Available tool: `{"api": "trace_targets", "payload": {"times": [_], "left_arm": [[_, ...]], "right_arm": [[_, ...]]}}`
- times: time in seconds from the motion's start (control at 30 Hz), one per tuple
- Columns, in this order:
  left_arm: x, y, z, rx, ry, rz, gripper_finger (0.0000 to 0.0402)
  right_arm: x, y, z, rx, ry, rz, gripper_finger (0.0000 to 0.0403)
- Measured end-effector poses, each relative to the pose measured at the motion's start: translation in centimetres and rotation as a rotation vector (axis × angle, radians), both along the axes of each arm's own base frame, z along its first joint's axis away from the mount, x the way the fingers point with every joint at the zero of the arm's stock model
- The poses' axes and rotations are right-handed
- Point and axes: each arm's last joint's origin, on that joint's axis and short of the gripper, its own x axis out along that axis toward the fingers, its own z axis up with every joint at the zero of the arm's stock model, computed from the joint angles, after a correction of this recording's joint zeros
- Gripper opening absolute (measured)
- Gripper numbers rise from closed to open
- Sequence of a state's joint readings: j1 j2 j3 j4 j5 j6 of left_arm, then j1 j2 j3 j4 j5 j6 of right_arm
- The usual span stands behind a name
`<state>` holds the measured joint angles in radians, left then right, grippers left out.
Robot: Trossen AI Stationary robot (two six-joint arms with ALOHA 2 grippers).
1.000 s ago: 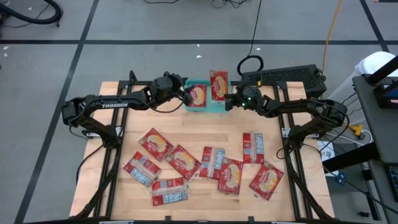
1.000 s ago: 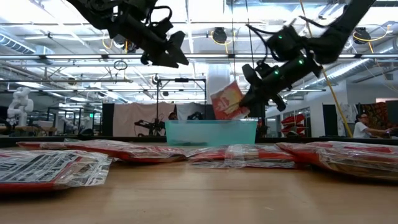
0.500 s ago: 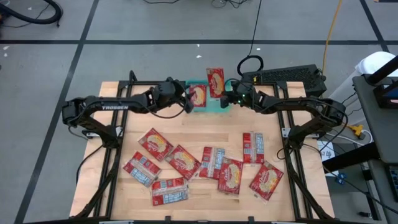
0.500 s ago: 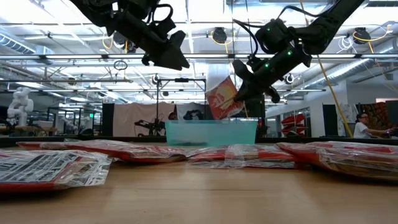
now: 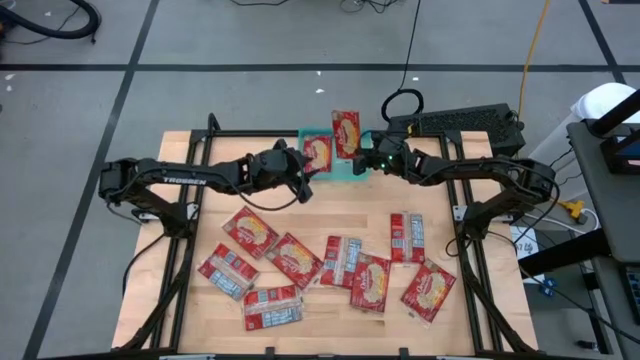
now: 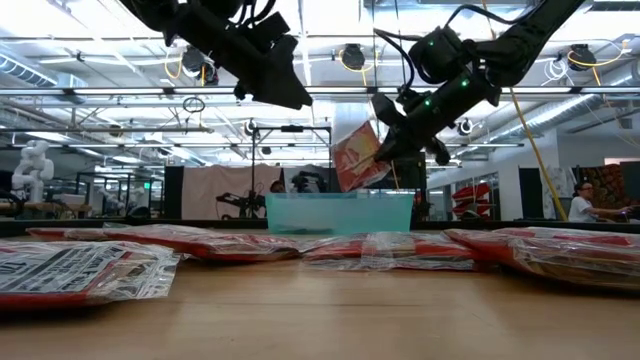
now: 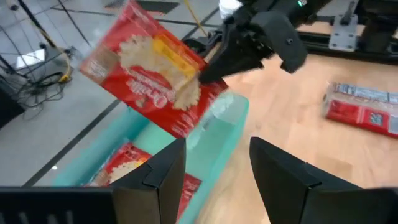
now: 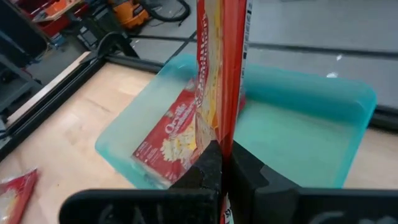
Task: Sort popcorn bags into baskets
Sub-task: Put the red popcorn bag into the blue bin
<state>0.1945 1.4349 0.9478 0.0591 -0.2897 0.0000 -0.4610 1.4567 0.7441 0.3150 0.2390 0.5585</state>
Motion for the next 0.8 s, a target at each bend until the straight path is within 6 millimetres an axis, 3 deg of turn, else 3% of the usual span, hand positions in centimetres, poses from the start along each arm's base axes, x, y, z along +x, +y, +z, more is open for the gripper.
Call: {"api": "trace_targets", "payload": {"times": [0.2, 0.4, 0.57, 0.7, 0.8], "left_arm": [[-0.9, 1.0, 1.5, 0.037, -0.044, -0.134, 0.0182], [-2.1, 3.2, 2.5, 0.062, -0.066, -0.07, 0.0182], [-2.9, 4.2, 2.7, -0.1, -0.133, 0.055, 0.0182], [-3.1, 3.3, 2.9, -0.153, -0.125, -0.023, 0.0182], [-3.3, 2.6, 3.5, -0.154, -0.148, -0.058, 0.0182]], "right_arm": [[0.0, -0.1, 0.2, -0.057, 0.024, 0.004, 0.0], [0.1, 0.1, 0.1, -0.055, 0.037, 0.018, 0.0], [0.1, 0.2, 0.0, 0.061, -0.045, 0.019, 0.0], [0.3, 0.3, 0.2, 0.224, -0.15, 0.005, 0.0], [0.7, -0.2, 1.6, 0.396, -0.166, -0.017, 0.0]]}}
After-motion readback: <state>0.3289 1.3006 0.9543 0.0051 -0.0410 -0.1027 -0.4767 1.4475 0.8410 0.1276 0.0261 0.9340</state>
